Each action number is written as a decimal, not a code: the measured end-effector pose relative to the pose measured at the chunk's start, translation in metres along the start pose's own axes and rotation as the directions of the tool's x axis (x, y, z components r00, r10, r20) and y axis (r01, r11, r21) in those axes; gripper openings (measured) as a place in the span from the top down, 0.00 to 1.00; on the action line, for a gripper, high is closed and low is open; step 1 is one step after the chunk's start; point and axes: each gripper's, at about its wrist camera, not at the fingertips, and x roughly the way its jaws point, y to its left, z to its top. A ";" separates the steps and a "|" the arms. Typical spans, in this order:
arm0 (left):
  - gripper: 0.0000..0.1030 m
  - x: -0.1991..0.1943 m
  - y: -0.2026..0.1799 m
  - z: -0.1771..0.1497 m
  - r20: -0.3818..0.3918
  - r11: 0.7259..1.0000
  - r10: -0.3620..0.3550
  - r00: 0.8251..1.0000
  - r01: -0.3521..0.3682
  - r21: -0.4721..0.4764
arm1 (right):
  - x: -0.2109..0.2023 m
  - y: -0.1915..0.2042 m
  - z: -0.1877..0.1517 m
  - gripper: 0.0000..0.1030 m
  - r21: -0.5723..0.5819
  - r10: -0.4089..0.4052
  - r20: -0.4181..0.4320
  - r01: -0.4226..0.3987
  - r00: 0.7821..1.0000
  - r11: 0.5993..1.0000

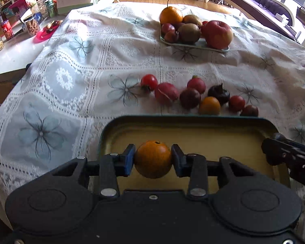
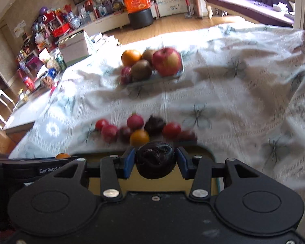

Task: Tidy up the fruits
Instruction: 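Carry both fruits over the gold tray and open both grippers to drop them, then withdraw both open grippers from the tray back toward the fruit row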

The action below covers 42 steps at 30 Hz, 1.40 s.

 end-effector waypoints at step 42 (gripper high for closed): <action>0.54 -0.005 -0.003 -0.038 -0.005 0.999 0.046 0.999 -0.046 0.005 | 0.005 0.009 -0.053 0.54 -0.061 -0.055 -0.068 0.051 0.996 0.997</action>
